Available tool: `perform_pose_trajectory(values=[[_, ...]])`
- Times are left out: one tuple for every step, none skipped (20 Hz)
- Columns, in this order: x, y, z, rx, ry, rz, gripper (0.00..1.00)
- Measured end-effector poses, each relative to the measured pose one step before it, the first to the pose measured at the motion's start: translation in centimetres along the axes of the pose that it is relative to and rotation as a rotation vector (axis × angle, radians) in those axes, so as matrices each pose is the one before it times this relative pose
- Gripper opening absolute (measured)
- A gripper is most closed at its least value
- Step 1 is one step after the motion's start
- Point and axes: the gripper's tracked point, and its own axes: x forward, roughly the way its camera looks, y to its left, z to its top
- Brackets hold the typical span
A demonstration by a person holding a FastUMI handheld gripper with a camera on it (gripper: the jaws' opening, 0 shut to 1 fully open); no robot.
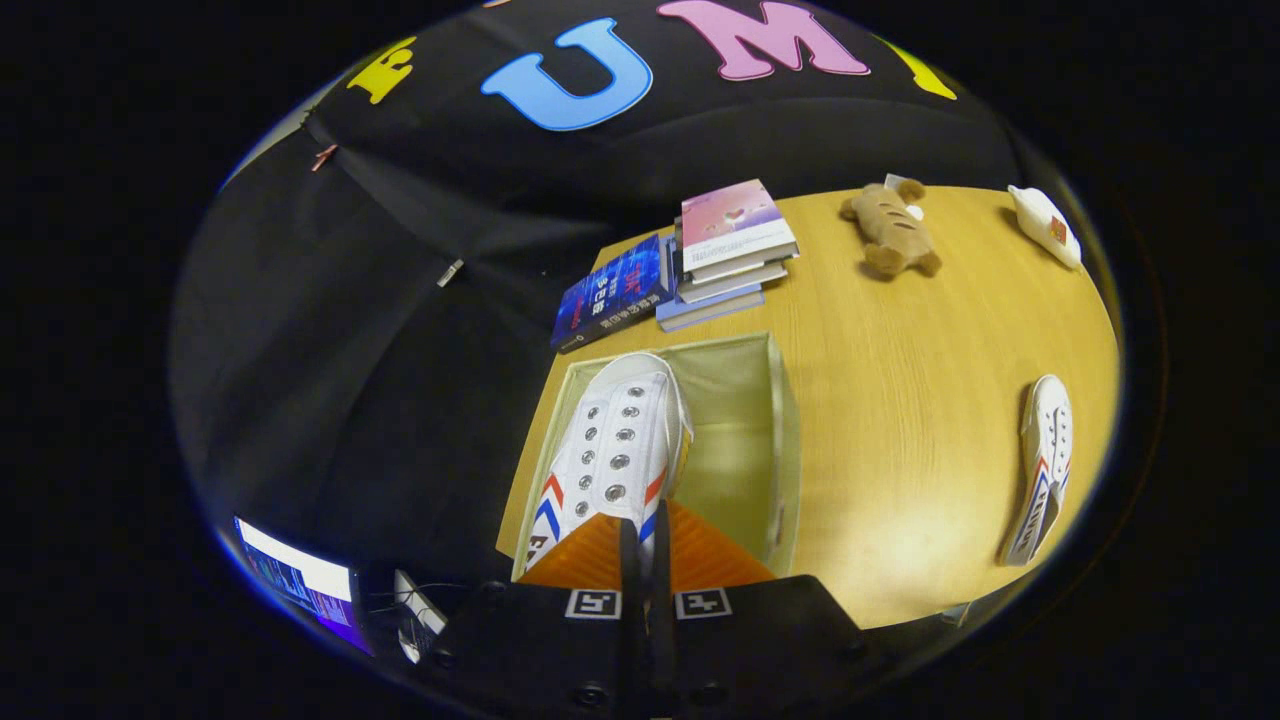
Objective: Open the storage box then place both shoes into the box .Put the left shoe in first, then the right shoe, with the right side of both shoes facing outward in a uniform manner.
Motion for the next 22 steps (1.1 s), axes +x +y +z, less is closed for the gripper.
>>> perform_pose_trajectory(values=[[0.966,0.294,-0.412,0.00935,0.01261,-0.01223,0.05],[0.864,0.261,-0.358,0.00809,0.00436,-0.01158,0.05],[0.736,0.208,-0.39,0.00657,0.00376,-0.01351,0.05],[0.698,0.136,-0.28,0.0015,0.0094,-0.01199,0.05],[0.812,0.072,-0.567,-0.00649,0.01875,-0.00632,0.05],[0.737,0.256,-1.086,-0.00756,0.0492,0.01645,0.05],[0.716,1.044,-1.067,0.02356,0.04936,0.05904,0.06],[0.68,0.788,-0.706,0.03598,0.02236,0.04863,0.22],[-0.73,0.288,-0.19,0.02458,0.00289,0.01709,0.37],[-0.172,-0.043,-0.079,-0.004,0.00498,0.006,0.46],[-0.496,0.084,0.017,-0.01624,-0.0013,0.00372,0.5],[-0.516,0.082,0.22,-0.02224,-0.00633,0.00238,0.57],[-0.734,0.006,0.311,-0.02487,-0.01113,-0.00149,0.6],[-0.868,-0.206,0.548,-0.03176,-0.01495,-0.0043,0.65],[-1.056,-0.287,0.512,-0.03213,-0.01696,-0.00185,0.66],[-1.276,-0.319,0.652,-0.02639,-0.02039,0.00413,0.7],[-1.457,-0.434,0.561,-0.02133,-0.02413,0.00235,0.71],[-1.529,-0.818,0.691,-0.01734,-0.02411,-0.00346,0.7],[-1.448,-1.27,0.577,-0.01781,-0.022,-0.00947,0.7],[-1.511,-1.773,0.523,-0.01731,-0.02408,-0.02696,0.7],[-1.488,-2.175,0.164,-0.01245,-0.02066,-0.03769,0.7],[-1.371,-2.406,0.316,-0.00398,-0.01575,-0.04203,0.7]])
